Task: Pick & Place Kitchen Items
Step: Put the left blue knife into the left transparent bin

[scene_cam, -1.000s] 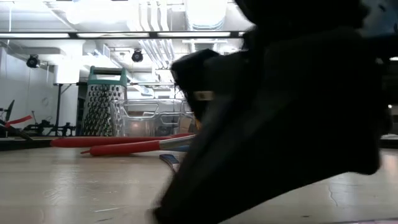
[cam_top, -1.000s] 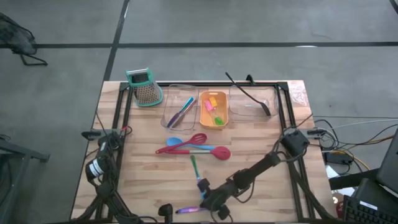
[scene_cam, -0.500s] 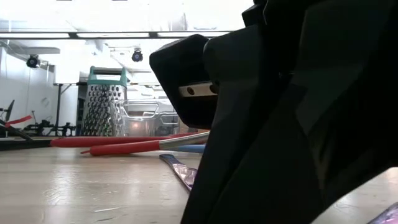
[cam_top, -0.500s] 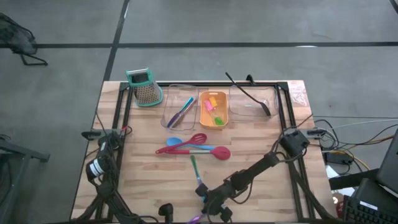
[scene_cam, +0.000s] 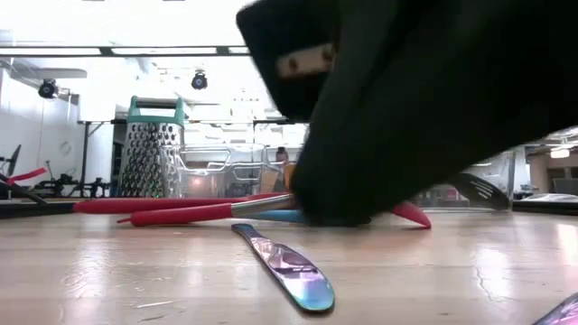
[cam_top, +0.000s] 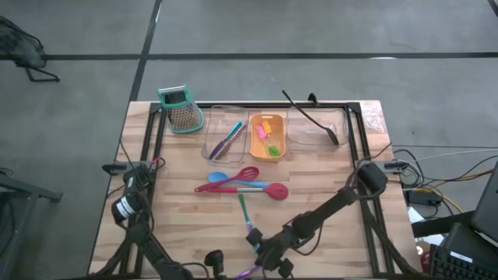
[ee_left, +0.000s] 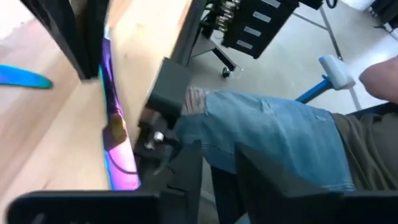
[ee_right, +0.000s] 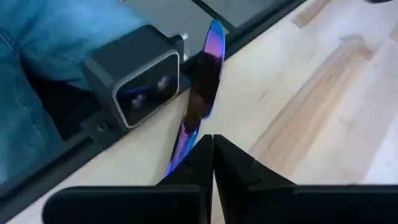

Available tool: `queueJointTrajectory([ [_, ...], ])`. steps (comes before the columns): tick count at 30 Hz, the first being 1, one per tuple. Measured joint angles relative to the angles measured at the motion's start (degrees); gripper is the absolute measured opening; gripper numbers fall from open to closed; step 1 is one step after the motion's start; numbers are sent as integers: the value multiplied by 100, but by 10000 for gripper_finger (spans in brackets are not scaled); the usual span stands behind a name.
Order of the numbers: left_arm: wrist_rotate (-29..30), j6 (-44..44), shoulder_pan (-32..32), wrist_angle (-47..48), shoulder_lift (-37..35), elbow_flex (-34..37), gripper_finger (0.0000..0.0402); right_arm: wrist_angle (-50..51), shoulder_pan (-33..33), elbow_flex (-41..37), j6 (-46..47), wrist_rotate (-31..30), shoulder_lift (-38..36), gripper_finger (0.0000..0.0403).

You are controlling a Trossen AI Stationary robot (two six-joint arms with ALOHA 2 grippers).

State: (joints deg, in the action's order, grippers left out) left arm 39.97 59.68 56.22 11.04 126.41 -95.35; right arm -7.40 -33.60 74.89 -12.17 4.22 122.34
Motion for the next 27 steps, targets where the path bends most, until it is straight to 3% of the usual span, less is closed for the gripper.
queueJointTrajectory([
  [8, -398, 828, 23, 132, 171, 2, 174, 1218, -178, -24, 49, -652, -811, 8],
  [12, -994, 1275, 22, 118, 238, 2, 180, 2020, -301, -98, 335, -1123, -1276, 8],
  [17, -880, 1179, 53, 189, 223, -217, 179, 2504, -502, -468, 770, -1755, -1918, 8],
  [22, -1051, 1484, 80, 891, 212, -653, 179, 2600, -671, -1175, 1433, -2146, -2589, 8],
  [27, -1377, 2235, 27, 2480, 212, -1175, 178, 2312, -776, -2036, 1979, -2568, -3158, 8],
])
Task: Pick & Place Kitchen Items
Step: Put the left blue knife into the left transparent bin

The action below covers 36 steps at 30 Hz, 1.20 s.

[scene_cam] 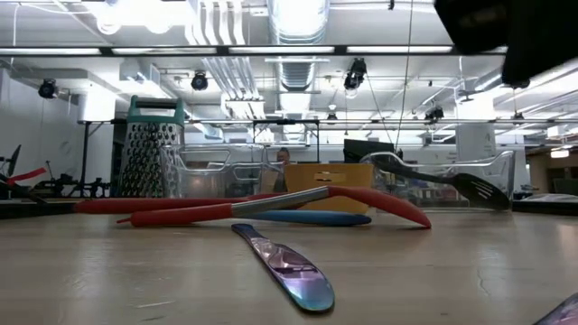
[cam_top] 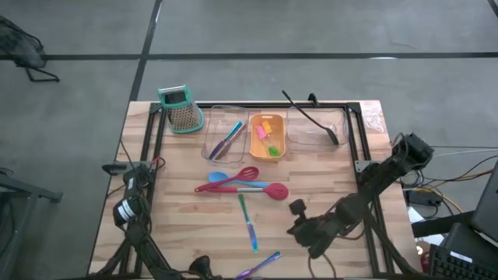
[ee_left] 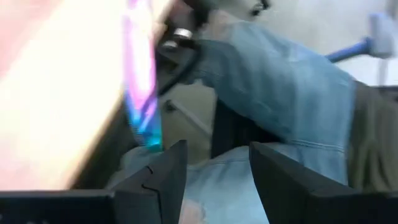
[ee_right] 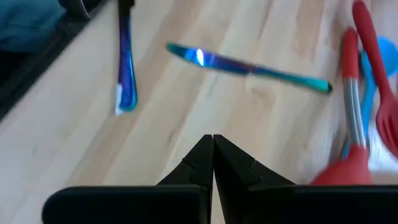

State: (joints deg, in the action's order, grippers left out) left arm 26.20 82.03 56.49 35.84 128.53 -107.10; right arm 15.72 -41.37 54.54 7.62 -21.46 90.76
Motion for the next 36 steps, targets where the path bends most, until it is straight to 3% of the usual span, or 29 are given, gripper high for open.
queueJointTrajectory([
  [9, 141, 57, -147, -8, 2, 215, 178, -845, 10, -1115, 272, -161, -461, 8],
  [15, 149, 62, -153, 120, 13, 360, 178, -889, 11, -1190, 420, -273, -452, 8],
  [20, 68, 85, -164, -393, 100, 704, 178, -927, 11, -1188, 416, -273, -450, 8],
  [36, 162, -329, -188, -488, 435, 677, 178, -1096, 13, -1182, 268, -269, -443, 9],
])
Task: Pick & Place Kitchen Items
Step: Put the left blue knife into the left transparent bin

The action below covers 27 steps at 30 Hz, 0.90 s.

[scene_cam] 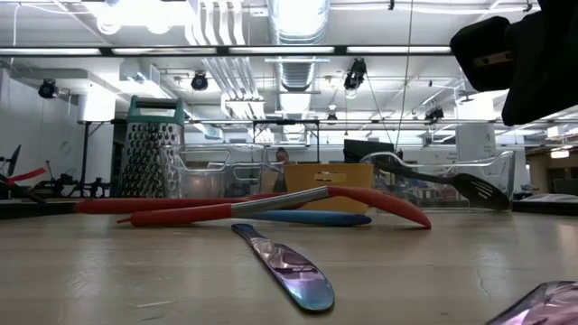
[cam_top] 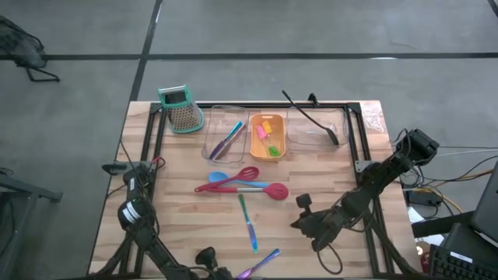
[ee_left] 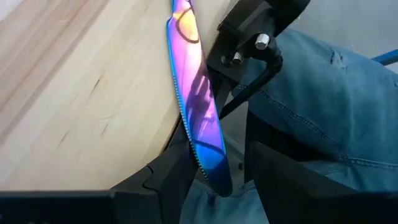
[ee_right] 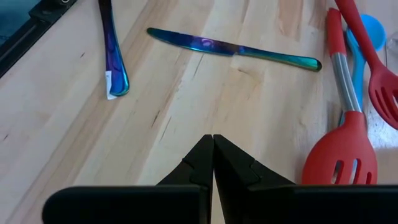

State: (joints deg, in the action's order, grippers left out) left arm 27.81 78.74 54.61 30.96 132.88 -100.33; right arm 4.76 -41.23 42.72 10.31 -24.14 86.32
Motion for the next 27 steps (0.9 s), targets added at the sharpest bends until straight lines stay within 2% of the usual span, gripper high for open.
queueJointTrajectory([
  [8, -175, -835, -17, 165, 4, 0, 178, -19, 0, 0, 0, 0, 0, 9],
  [16, -157, -2675, -13, 247, 11, 9, 166, -66, 0, 0, -61, 4, 0, 9],
  [20, -120, -2743, -41, 283, 11, 9, 147, -71, 0, 0, -72, 4, 0, 9],
  [27, 55, -2799, -50, 341, 11, 15, 91, -84, 0, 0, -87, 4, 0, 9],
])
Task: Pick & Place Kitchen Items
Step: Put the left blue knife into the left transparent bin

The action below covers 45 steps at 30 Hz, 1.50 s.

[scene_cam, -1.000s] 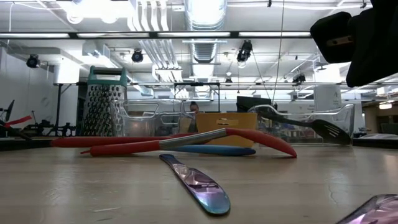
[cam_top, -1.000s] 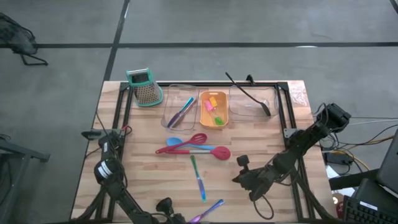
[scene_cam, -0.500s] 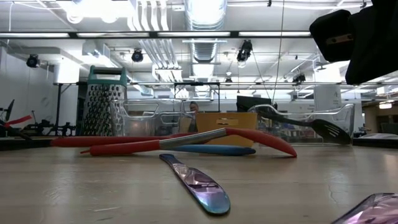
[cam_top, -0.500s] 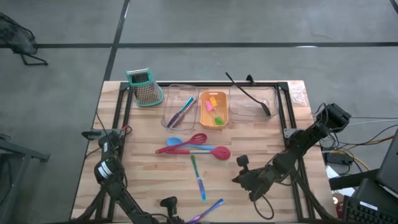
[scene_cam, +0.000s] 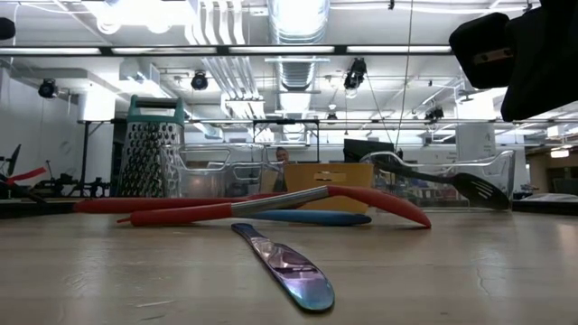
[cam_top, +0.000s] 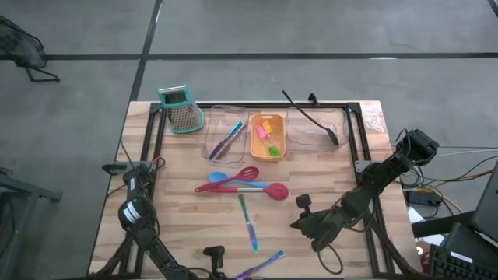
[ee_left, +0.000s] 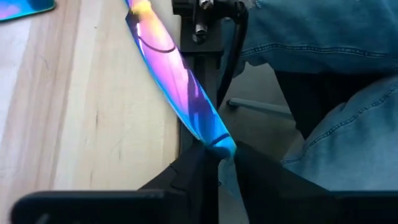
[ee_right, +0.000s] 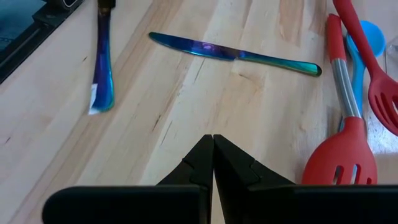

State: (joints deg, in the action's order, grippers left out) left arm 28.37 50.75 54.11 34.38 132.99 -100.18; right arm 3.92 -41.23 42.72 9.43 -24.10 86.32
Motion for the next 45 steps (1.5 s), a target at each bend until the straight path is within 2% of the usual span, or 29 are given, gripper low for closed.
queueJointTrajectory([
  [8, 89, 58, -4, 31, -7, 11, 35, -4, 3, 0, 0, 0, 0, 9],
  [12, 87, 94, -11, 21, -20, 15, 20, -4, 2, 0, 0, 0, 0, 8],
  [19, 91, 419, -11, -13, -58, 19, 32, -4, -13, 0, 2, 0, 0, 8],
  [22, 65, 637, -11, -37, -122, 25, 25, -4, -13, 0, 2, 0, 0, 8],
  [26, 44, 651, -7, -36, -202, -23, 12, -7, -11, 0, 4, 0, 0, 8],
  [45, 36, 533, -29, 228, -210, -254, 19, -24, -11, 0, 4, 2, 2, 8],
])
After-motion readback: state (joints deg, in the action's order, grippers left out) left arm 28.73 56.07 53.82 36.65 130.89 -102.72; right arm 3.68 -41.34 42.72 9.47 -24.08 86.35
